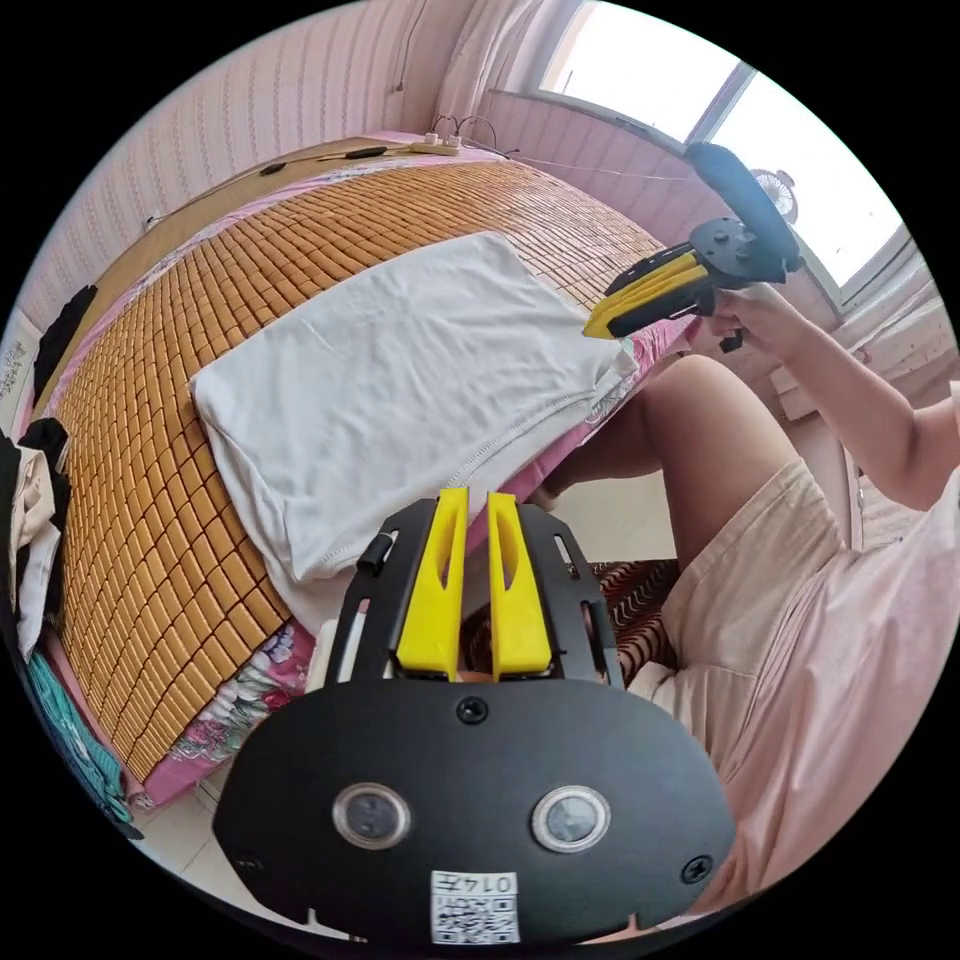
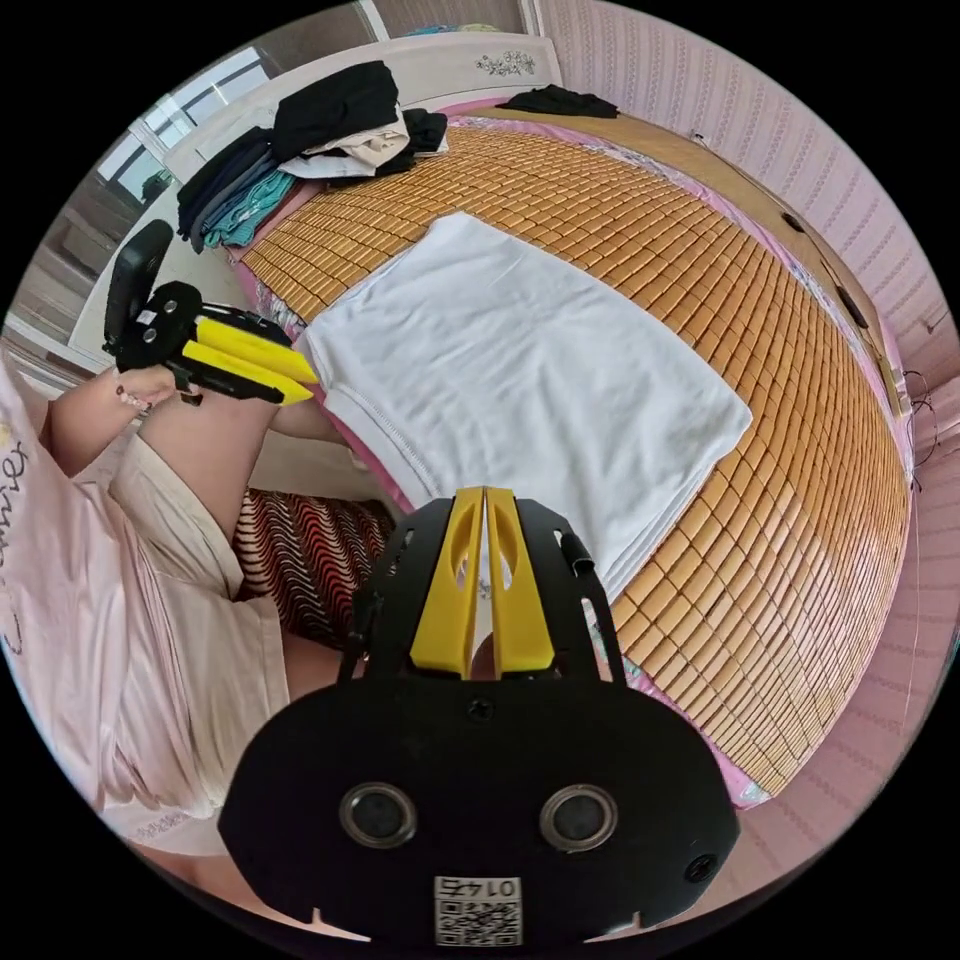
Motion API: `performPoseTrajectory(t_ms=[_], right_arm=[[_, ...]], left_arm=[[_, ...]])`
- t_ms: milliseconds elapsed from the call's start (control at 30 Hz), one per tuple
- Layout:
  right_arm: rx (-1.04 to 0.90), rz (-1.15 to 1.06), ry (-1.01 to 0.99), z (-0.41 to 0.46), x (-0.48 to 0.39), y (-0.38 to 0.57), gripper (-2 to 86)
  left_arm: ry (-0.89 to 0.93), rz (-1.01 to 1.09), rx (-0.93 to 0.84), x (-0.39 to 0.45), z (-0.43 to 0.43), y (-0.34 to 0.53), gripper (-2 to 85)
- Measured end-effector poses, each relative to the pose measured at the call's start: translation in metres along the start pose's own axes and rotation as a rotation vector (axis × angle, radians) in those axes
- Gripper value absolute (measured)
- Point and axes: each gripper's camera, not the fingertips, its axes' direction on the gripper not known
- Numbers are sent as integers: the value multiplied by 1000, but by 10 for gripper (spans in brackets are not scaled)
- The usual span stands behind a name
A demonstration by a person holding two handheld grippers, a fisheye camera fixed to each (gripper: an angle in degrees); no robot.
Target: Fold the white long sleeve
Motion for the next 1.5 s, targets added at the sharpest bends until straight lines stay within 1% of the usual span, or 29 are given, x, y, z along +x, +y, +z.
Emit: performPoseTrajectory(t_ms=[67,133,200,233,267,300,433,533,600,633,733,767,933,1000,1033,1100,1133,1167,1200,1233,1267,1300,1367,1467,1500], right_arm=[[-7,-38,58,10,0,-61,1],[-15,-49,107,20,3,-105,-2],[-68,-19,147,41,10,-142,-3],[-120,4,137,60,14,-159,-3],[-213,-5,114,85,14,-170,-4],[-177,-24,120,84,11,-173,-4],[-303,-112,85,85,13,-203,-5],[-257,-79,120,75,30,-230,-5],[-325,-59,136,95,42,-242,-5],[-308,-66,121,99,43,-246,-5],[-432,-139,131,104,39,-263,-5],[-443,-159,165,102,39,-269,-5],[-414,-77,153,113,59,-274,-5],[-392,-84,151,109,60,-263,-5],[-345,-71,135,99,63,-249,-4],[-220,-16,73,72,70,-215,-3],[-132,32,37,52,75,-181,-1],[-56,91,44,34,79,-140,1],[-24,139,76,26,81,-117,3],[18,230,166,16,83,-68,6],[12,302,230,14,83,-19,14],[0,347,248,16,84,4,18],[-81,483,168,32,86,87,69],[-104,625,24,52,93,164,124],[-98,647,-4,56,95,176,125]], left_arm=[[-31,26,28,10,10,-18,39],[-52,43,7,16,25,-33,37],[-71,67,-53,23,45,-42,32],[-78,71,-65,25,49,-42,30],[-94,72,-97,27,57,-41,24],[-112,83,-67,31,56,-37,15],[-107,92,-62,36,54,-33,0],[-85,81,-55,38,53,-30,-4],[-76,70,-42,40,52,-27,-6],[-75,68,-39,41,52,-26,-6],[-61,70,-36,45,54,-20,-8],[-61,68,-32,47,54,-18,-8],[-55,63,-7,51,49,-11,-7],[-51,53,20,53,43,-5,-7],[-48,61,22,54,42,-3,-7],[-36,94,66,61,30,2,-4],[-27,104,83,63,27,2,-2],[-14,113,125,68,20,3,2],[-7,117,179,73,15,3,9],[-3,126,205,76,13,3,13],[-1,148,244,84,12,2,22],[2,183,258,95,15,-2,38],[21,247,251,113,20,-10,56],[53,331,230,144,29,-25,74],[58,364,208,156,35,-33,81]])
